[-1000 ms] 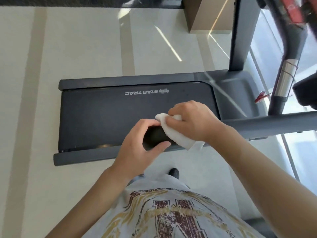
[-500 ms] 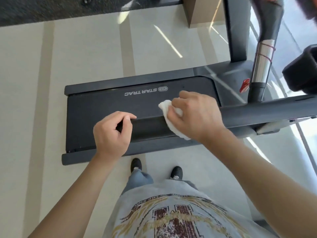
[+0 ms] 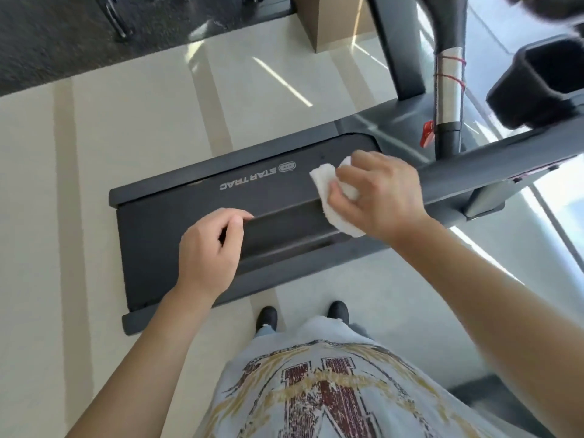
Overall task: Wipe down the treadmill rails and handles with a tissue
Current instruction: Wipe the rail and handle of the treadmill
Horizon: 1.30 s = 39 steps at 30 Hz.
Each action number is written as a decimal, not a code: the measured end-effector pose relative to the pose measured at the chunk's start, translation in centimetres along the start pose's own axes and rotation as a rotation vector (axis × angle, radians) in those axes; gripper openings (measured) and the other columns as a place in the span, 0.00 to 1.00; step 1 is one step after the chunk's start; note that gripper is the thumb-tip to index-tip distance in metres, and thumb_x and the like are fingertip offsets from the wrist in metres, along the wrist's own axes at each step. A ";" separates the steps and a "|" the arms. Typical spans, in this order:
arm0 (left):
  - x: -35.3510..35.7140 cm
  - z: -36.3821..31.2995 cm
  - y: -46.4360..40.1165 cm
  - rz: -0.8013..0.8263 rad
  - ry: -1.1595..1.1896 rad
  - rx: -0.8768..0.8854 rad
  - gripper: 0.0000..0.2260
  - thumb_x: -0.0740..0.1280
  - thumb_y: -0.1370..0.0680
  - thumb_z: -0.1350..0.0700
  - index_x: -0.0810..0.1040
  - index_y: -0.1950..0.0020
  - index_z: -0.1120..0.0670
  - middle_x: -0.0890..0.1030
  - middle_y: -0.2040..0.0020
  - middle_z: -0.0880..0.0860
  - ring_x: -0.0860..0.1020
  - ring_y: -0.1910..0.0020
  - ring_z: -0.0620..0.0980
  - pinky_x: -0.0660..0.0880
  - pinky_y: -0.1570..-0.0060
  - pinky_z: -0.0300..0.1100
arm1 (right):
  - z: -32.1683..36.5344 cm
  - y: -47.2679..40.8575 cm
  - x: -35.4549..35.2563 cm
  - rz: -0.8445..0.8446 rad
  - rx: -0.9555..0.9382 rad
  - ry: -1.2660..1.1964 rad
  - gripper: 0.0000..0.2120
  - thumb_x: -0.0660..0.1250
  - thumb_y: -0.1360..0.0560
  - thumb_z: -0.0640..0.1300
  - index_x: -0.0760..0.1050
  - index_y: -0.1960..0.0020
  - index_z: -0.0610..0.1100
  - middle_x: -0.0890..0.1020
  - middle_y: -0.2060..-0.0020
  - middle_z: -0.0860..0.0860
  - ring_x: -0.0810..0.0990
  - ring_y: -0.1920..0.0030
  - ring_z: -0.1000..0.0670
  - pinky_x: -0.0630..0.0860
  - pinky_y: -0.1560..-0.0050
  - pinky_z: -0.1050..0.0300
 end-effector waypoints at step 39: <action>0.5 -1.9 -1.9 0.229 0.070 0.313 0.13 0.63 0.17 0.55 0.85 0.40 0.55 0.86 0.49 0.46 0.83 0.51 0.44 0.81 0.50 0.44 | 7.3 -1.4 3.7 0.441 0.336 0.097 0.19 0.59 0.19 0.55 0.72 0.65 0.48 0.71 0.65 0.52 0.67 0.69 0.48 0.53 0.70 0.57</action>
Point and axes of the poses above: each hand's wrist, its own y-axis away from the middle knuckle, its own x-axis out of the palm, z = x × y, the point moved 8 cm from there along -y, towards the middle knuckle
